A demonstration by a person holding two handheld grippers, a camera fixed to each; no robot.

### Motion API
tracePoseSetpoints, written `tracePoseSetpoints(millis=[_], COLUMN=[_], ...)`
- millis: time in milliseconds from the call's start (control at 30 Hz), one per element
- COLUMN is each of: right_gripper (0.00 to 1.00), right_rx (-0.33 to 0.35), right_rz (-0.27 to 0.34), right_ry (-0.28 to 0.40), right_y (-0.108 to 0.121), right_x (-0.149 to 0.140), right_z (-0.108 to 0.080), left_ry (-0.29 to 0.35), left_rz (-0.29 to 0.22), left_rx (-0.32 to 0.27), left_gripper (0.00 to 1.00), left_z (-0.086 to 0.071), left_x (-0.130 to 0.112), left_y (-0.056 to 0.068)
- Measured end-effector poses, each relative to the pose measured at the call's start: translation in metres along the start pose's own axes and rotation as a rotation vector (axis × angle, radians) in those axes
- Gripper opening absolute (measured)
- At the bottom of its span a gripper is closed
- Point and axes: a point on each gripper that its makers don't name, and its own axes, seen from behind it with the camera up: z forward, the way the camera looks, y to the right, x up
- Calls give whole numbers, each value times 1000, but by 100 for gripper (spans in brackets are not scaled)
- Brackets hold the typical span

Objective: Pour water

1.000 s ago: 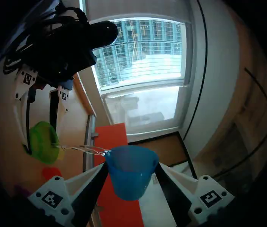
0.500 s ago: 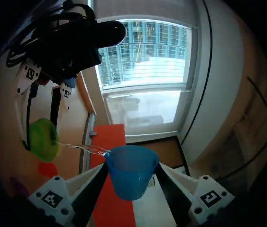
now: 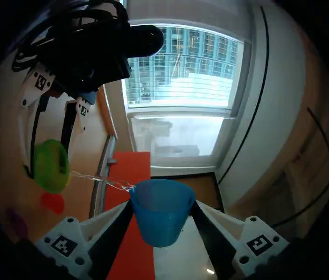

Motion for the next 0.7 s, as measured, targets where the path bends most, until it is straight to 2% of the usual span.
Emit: tracePoseSetpoints(millis=[700], right_gripper=[89], right_rx=[-15], right_rz=[-146], right_ry=[0], right_y=[1], right_x=[12], right_z=[-3], left_ry=[5], left_rz=[-4], left_rx=[-3], left_gripper=[87], left_z=[3], left_x=[2], left_y=[2])
